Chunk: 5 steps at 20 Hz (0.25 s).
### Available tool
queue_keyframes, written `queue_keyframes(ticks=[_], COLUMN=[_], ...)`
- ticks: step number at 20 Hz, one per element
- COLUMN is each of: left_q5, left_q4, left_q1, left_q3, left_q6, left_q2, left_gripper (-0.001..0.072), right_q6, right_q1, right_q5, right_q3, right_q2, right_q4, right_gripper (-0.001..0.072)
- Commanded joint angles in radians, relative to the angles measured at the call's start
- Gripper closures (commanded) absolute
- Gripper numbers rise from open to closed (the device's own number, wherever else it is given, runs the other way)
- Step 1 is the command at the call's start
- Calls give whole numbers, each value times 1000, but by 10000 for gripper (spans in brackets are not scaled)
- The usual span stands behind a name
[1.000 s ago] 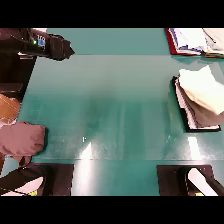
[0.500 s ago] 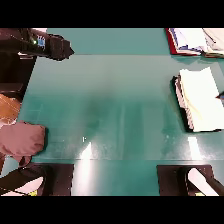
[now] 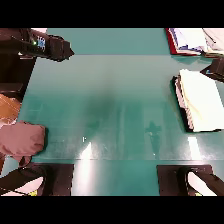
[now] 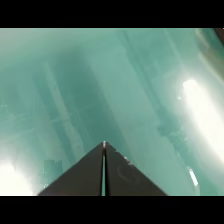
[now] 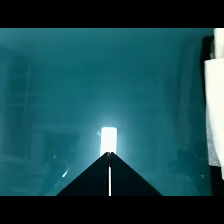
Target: Fold the shirts.
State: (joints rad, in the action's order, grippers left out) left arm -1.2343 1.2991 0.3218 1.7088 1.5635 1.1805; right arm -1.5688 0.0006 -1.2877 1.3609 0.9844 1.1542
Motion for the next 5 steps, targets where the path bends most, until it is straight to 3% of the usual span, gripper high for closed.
queue_keyframes(ticks=[1, 5], left_q5=[10, 23], left_q4=[-1, -1], left_q1=[0, 0], left_q3=[0, 0], left_q6=[0, 0], left_q2=[0, 0], left_gripper=[684, 684], right_q6=[0, 0], right_q1=[34, 33], right_q5=[6, -3], right_q3=[-7, -13], right_q2=[1, 5], right_q4=[-2, -2], right_gripper=[697, 697])
